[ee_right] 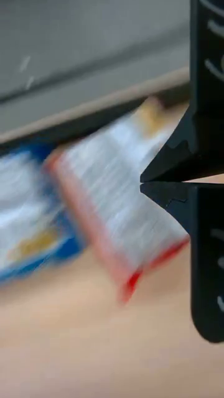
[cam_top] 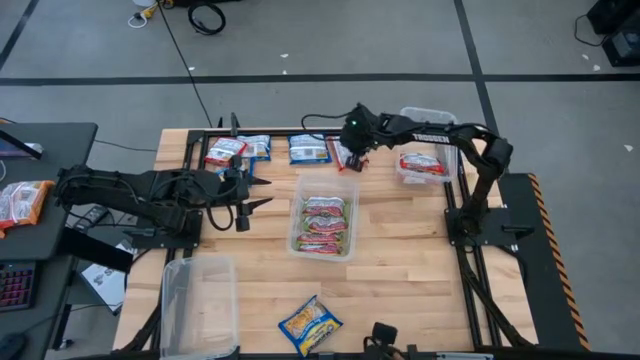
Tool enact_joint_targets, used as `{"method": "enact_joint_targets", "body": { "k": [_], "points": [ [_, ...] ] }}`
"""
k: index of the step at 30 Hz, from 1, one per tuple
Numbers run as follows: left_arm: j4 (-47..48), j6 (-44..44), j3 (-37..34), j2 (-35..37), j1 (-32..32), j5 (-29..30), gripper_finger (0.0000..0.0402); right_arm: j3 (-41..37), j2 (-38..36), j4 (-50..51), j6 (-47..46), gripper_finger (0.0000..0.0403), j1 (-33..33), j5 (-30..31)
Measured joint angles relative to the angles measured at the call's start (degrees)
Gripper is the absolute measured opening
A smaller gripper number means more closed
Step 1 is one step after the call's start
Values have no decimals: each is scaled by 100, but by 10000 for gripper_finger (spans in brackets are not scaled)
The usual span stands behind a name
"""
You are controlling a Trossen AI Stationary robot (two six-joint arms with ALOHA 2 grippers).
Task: Sort Maruchan noodles
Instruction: Put the red noodle pack into the top transparent container
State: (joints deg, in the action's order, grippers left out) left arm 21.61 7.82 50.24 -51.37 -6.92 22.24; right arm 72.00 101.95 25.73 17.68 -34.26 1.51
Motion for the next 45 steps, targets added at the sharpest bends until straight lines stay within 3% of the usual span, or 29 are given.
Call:
{"method": "enact_joint_targets", "body": {
  "k": [2, 4, 11, 16, 19, 23, 25, 33, 38, 45],
  "points": [
    [2, 1, 0, 0, 0, 1, 197, -17, 66, -131, -134, 14, 1, -516],
    [11, -7, 0, 0, 0, 0, 197, -120, 121, -213, 45, 27, 17, -643],
    [202, -263, -2, 0, -7, -1, 197, -673, 147, -926, 296, 91, -7, -274],
    [196, -265, -2, 0, -7, -2, 197, -831, 202, -566, 343, 97, -132, -158],
    [173, -264, -2, 0, -3, 0, 197, -834, 199, -412, 605, 96, -177, 638],
    [173, -231, -2, 0, 0, 0, 197, -837, 170, -817, 961, 96, -229, 2509],
    [174, -222, -2, 0, 0, 0, 197, -834, 88, -906, 1190, 97, -240, 2725],
    [184, -219, -2, 0, 0, 0, 197, -828, -155, -438, 987, 122, 52, 591],
    [185, -205, -2, 0, 0, 0, 197, -832, -126, 375, 1545, 168, 234, 658],
    [180, -158, -2, 0, 0, 2, 197, -836, 200, 12, 2096, 221, 230, 1461]
  ]
}}
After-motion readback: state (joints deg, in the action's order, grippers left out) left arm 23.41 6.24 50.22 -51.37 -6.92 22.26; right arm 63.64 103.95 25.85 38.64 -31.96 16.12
